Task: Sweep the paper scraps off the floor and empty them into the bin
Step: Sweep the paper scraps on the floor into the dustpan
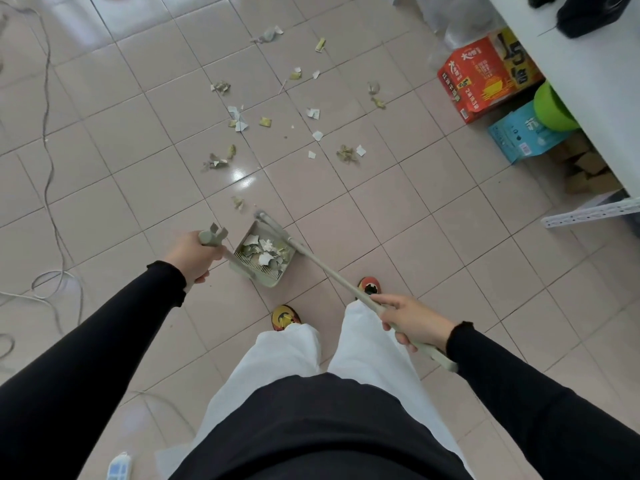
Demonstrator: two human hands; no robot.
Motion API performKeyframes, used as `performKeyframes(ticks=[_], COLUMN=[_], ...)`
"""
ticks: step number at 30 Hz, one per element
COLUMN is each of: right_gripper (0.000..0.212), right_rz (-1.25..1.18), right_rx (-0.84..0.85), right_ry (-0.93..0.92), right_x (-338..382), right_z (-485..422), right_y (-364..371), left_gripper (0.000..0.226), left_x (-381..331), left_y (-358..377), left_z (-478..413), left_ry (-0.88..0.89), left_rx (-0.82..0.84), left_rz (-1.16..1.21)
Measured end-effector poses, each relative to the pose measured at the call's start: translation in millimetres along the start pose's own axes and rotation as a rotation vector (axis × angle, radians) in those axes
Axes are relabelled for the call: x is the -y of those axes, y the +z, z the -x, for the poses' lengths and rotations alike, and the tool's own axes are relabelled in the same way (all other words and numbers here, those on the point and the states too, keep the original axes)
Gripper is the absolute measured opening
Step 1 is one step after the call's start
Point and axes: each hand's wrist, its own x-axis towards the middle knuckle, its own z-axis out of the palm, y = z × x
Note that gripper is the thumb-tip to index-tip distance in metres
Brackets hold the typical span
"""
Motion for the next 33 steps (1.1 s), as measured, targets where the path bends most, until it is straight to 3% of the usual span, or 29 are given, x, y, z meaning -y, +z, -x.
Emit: performKeyframes(ticks=[8,15,22,29,33], right_gripper=[0.048,0.037,0.046,0.047,0.047], right_rz=[0.139,0.337,0.472,0.319,0.459], right_rx=[-0.137,-0.125,0.11,0.009,-0.04], right_ry=[-0.152,-0.112,-0.047,-0.113,-0.12], right_x=[100,182,170,142,163], right_z=[-83,-146,-114,-61,-103], right_y=[20,55,45,17,45], left_gripper=[0.023,0.025,0.026,0.026,0.025], left_x=[22,22,15,17,17], left_y=[-44,-71,-84,-84,-83], left_z=[-6,-36,-50,-43,-43], left_ry=[-0.04,-0.069,-0.094,-0.102,-0.102], left_rx=[-0.069,-0.093,-0.078,-0.066,-0.056], left_rz=[0.09,0.104,0.133,0.147,0.14])
